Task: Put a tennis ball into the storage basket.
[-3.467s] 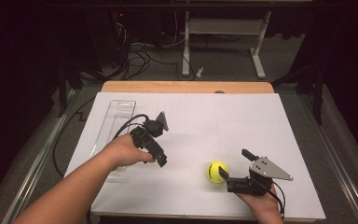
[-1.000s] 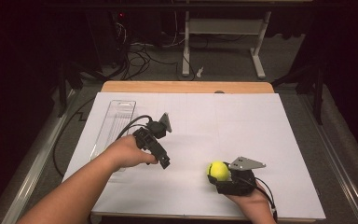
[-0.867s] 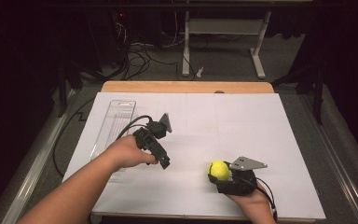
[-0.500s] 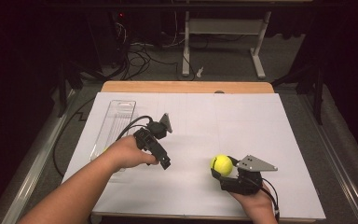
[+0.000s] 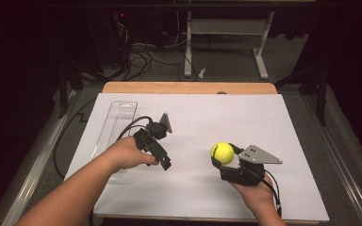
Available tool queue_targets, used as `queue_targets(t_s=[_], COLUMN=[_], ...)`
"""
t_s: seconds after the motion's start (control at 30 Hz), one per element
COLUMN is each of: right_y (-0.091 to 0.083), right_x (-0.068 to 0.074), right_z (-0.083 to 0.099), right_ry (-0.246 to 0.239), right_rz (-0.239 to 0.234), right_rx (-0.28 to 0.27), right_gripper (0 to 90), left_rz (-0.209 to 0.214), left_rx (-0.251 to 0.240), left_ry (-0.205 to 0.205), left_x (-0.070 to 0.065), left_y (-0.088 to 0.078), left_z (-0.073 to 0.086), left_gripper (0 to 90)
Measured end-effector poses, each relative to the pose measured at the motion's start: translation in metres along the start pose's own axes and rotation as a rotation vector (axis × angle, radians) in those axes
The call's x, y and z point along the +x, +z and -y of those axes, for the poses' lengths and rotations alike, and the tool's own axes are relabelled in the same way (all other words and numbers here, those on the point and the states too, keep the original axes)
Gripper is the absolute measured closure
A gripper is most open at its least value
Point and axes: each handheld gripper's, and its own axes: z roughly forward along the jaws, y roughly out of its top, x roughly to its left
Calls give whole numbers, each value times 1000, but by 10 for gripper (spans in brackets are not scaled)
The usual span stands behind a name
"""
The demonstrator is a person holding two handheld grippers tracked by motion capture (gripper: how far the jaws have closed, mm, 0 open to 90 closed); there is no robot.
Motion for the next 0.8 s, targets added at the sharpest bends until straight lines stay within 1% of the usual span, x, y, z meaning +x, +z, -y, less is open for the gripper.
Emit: queue_targets(t_s=[0.13, 0.17, 0.33, 0.4, 0.57, 0.63, 0.7, 0.8], right_y=[4, 5, 16, 20, 31, 33, 35, 36], right_x=[-1, 0, 4, 6, 10, 13, 14, 15], right_z=[-7, -8, -16, -17, -13, -10, -8, -2], right_ry=[-4, -7, -21, -34, -28, -23, -31, -29], right_rz=[-5, -2, -22, -27, -44, -46, -48, -51], right_rx=[-36, -37, -59, -62, -78, -87, -93, -94], right_gripper=[279, 279, 279, 279, 279, 279, 279, 279], left_rz=[-1, -1, 3, 4, 0, -1, -1, -2], left_rx=[0, 0, 8, 5, 6, 5, 8, 16], left_ry=[-4, -5, 1, -5, -5, -7, -5, -1], left_x=[1, 1, 0, 0, 1, 0, 0, -2], left_y=[1, 1, -1, -1, 0, 1, 2, 3], left_z=[0, 0, 0, 0, 0, 0, 0, 0], left_gripper=[7, 7, 7, 7, 7, 7, 7, 7])
